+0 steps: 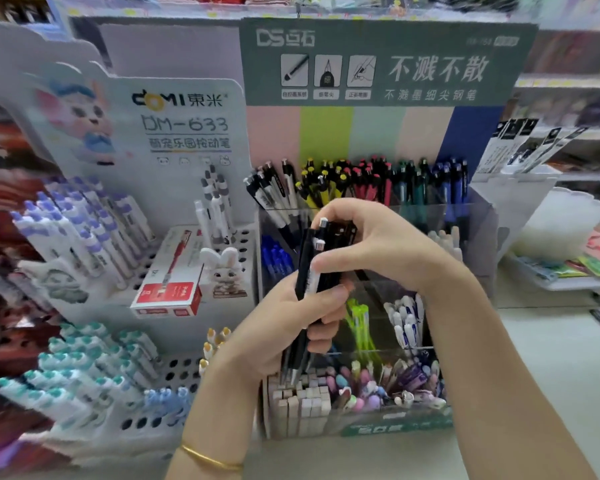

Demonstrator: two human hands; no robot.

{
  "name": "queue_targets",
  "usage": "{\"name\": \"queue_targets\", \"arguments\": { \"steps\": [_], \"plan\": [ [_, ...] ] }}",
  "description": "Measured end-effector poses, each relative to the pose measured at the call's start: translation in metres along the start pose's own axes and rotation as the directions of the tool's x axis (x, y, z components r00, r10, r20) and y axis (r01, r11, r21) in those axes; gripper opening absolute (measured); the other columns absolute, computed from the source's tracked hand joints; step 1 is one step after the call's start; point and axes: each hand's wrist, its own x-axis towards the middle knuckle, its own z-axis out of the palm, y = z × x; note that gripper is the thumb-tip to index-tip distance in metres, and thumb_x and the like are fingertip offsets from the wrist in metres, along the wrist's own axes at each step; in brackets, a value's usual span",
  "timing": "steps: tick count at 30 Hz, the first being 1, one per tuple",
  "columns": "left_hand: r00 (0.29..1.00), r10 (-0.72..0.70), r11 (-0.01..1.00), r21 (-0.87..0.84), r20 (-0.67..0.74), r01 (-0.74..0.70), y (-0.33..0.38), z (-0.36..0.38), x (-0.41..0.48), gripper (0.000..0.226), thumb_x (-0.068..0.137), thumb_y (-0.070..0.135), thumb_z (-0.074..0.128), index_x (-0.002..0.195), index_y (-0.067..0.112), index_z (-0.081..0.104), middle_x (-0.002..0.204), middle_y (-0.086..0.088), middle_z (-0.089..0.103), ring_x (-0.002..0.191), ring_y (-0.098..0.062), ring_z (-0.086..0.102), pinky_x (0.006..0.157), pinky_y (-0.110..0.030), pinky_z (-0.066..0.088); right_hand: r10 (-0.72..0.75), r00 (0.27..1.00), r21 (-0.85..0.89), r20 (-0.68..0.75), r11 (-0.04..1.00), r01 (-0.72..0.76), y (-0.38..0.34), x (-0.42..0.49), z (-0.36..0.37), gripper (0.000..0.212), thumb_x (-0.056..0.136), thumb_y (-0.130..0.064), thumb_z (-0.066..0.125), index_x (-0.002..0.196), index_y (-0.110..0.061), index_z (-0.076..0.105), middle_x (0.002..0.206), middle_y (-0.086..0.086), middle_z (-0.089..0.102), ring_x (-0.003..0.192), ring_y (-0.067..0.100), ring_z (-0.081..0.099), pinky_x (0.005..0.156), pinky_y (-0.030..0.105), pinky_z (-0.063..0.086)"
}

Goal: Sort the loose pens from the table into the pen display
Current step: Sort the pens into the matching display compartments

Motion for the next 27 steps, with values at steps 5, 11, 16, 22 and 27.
{"name": "queue_targets", "arguments": {
  "steps": [5, 11, 16, 22, 27],
  "plan": [
    [0.999, -0.020, 0.999, -0.027, 0.026, 0.021, 0.000, -0.019, -0.010, 0.010, 0.089, 0.017, 0.058, 0.097, 0.012, 0.058, 0.065, 0.001, 0.041, 0.049, -0.007, 0.035, 0.044, -0.017, 0.031, 0.021, 0.997, 0.091, -0.076, 0.996, -0.014, 0.003, 0.011, 0.014, 0.011, 0.080, -0.015, 0.073, 0.082, -0.012, 0.063, 0.072, -0.007, 0.064, 0.070, 0.008, 0.061, 0.070, 0.023, 0.051],
    [0.999, -0.019, 0.995, -0.096, 0.031, 0.022, 0.006, -0.031, -0.011, 0.024, 0.088, 0.016, 0.055, 0.110, 0.006, 0.053, 0.064, 0.003, 0.040, 0.047, -0.006, 0.034, 0.041, -0.015, 0.029, 0.060, 0.980, 0.289, -0.191, 0.957, -0.002, 0.001, 0.023, 0.032, 0.022, 0.073, -0.028, 0.070, 0.083, -0.010, 0.062, 0.076, 0.007, 0.064, 0.070, 0.025, 0.059, 0.074, 0.056, 0.049],
    [1.000, -0.022, 0.966, -0.257, 0.001, 0.022, 0.004, -0.029, 0.000, 0.023, 0.090, 0.016, 0.051, 0.076, 0.017, 0.069, 0.061, 0.004, 0.037, 0.043, -0.002, 0.032, 0.036, -0.013, 0.028, 0.101, 0.942, 0.259, -0.320, 0.966, -0.015, 0.007, 0.038, 0.049, 0.017, 0.090, -0.025, 0.064, 0.083, -0.011, 0.057, 0.065, -0.003, 0.050, 0.057, 0.018, 0.050, 0.039, 0.024, 0.036],
    [0.998, -0.049, 0.953, -0.302, -0.039, 0.035, 0.009, -0.030, 0.009, 0.012, 0.099, 0.013, 0.045, 0.099, 0.008, 0.056, 0.057, 0.005, 0.037, 0.040, -0.002, 0.031, 0.034, -0.013, 0.026, 0.067, 0.949, 0.059, -0.308, 0.997, -0.051, 0.004, 0.042, 0.038, 0.022, 0.087, -0.028, 0.067, 0.105, -0.015, 0.064, 0.088, -0.012, 0.062, 0.075, 0.004, 0.060, 0.071, 0.028, 0.049],
    [0.992, 0.036, 0.947, -0.313, -0.125, -0.074, 0.013, -0.028, 0.016, 0.010, 0.099, 0.012, 0.045, 0.103, 0.008, 0.052, 0.057, 0.005, 0.037, 0.040, -0.002, 0.031, 0.034, -0.013, 0.026, -0.111, 0.729, -0.071, -0.676, 0.994, 0.086, 0.019, 0.014, 0.050, 0.012, 0.095, -0.023, 0.056, 0.106, -0.022, 0.061, 0.095, -0.010, 0.063, 0.090, 0.009, 0.064, 0.078, 0.031, 0.055]
  ]
}}
